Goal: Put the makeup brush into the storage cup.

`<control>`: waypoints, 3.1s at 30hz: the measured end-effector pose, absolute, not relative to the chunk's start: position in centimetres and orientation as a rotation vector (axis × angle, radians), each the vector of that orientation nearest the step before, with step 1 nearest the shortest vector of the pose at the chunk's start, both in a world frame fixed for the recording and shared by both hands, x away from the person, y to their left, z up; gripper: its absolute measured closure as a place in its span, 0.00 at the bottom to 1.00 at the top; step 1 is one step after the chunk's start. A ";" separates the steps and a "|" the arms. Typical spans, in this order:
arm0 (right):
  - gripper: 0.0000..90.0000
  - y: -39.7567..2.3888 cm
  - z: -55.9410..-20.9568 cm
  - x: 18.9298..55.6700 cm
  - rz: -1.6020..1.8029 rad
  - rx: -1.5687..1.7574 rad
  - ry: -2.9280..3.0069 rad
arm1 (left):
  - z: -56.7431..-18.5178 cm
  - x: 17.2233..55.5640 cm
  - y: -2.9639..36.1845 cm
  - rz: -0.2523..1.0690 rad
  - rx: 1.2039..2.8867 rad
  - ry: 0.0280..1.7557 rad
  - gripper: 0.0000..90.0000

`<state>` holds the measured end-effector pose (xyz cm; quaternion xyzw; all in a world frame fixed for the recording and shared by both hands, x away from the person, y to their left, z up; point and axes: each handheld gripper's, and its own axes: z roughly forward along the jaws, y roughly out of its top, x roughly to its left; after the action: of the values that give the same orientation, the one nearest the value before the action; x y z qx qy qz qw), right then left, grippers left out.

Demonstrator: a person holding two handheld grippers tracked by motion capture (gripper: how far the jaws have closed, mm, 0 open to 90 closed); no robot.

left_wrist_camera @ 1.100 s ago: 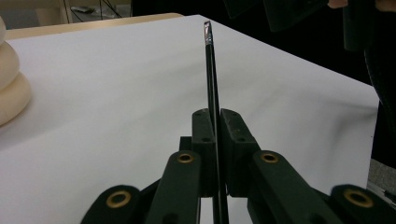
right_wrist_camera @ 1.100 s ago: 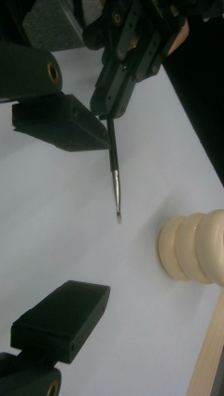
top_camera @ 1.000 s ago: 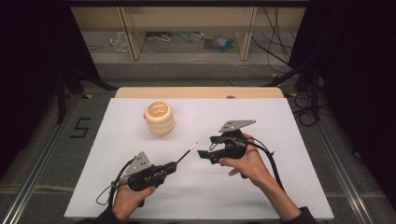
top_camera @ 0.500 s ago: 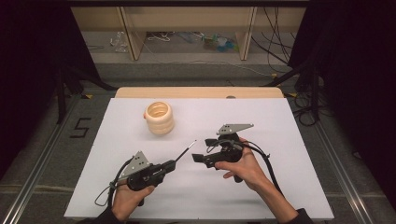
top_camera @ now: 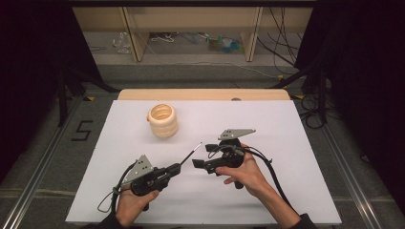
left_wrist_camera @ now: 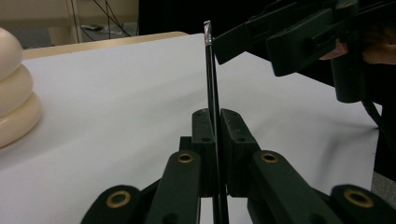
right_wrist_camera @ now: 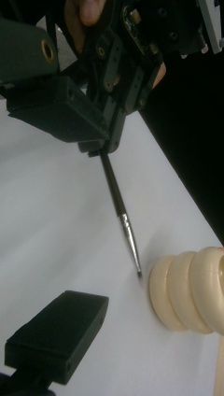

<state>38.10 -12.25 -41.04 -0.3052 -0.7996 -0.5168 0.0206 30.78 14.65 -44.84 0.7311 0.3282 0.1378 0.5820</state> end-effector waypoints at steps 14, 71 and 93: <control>0.33 -11.6 -41.6 38.0 -1.632 -0.910 -2.388 | -44.7 30.4 14.3 0.316 1.694 0.748 0.94; 0.75 -11.6 -41.6 38.0 -1.719 -0.845 -2.182 | -44.3 29.8 13.7 0.320 1.665 0.682 0.94; 0.95 -11.4 -40.8 37.4 -1.778 -0.716 -2.194 | -44.4 29.9 13.7 0.339 1.677 0.655 0.75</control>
<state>37.44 -11.35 -40.81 -0.2441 -0.7483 -0.6062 0.1140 29.90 13.66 -44.35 0.7261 0.2837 0.1467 0.6090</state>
